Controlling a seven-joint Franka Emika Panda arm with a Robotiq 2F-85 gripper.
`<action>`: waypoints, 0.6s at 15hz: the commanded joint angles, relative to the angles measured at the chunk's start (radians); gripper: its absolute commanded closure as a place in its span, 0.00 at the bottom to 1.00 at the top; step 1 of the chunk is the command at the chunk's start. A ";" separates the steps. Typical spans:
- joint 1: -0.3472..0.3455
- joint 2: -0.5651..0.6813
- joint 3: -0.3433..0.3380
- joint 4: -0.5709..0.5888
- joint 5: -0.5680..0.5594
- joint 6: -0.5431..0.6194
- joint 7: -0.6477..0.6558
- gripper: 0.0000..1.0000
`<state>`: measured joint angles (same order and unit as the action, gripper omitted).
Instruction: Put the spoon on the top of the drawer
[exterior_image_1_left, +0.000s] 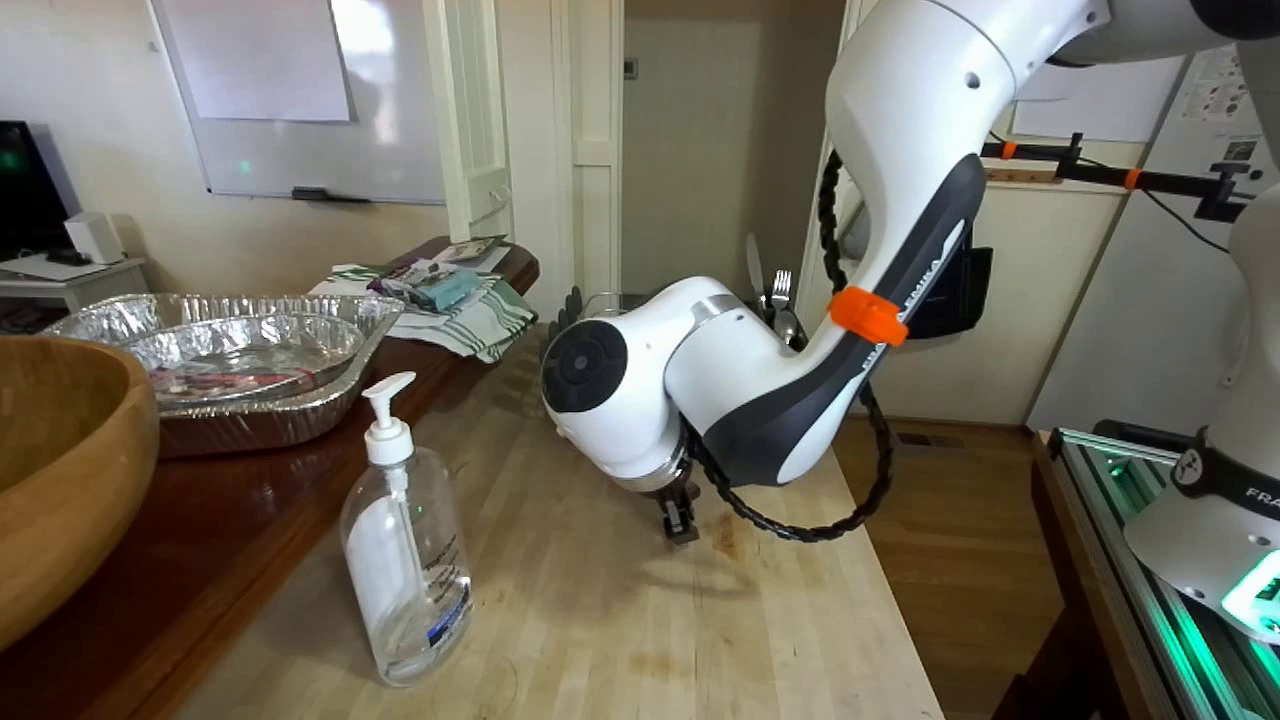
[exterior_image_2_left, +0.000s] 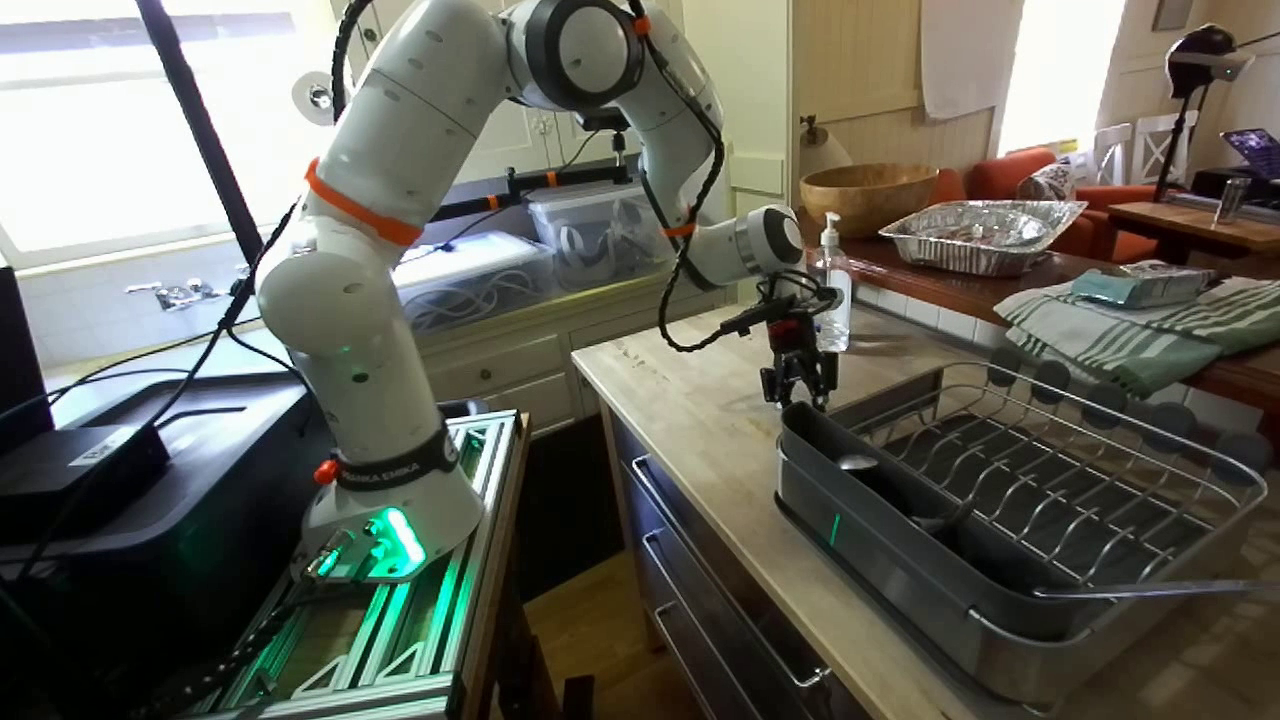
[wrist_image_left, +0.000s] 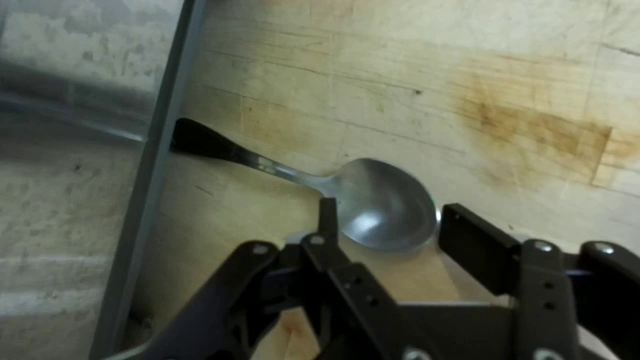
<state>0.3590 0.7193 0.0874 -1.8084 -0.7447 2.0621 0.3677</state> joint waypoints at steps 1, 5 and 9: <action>-0.019 -0.045 0.032 -0.039 0.062 0.074 -0.024 0.10; -0.031 -0.117 0.049 -0.072 0.146 0.099 -0.078 0.00; -0.056 -0.230 0.040 -0.112 0.267 0.093 -0.110 0.00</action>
<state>0.3386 0.5963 0.1251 -1.8459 -0.5660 2.1372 0.2906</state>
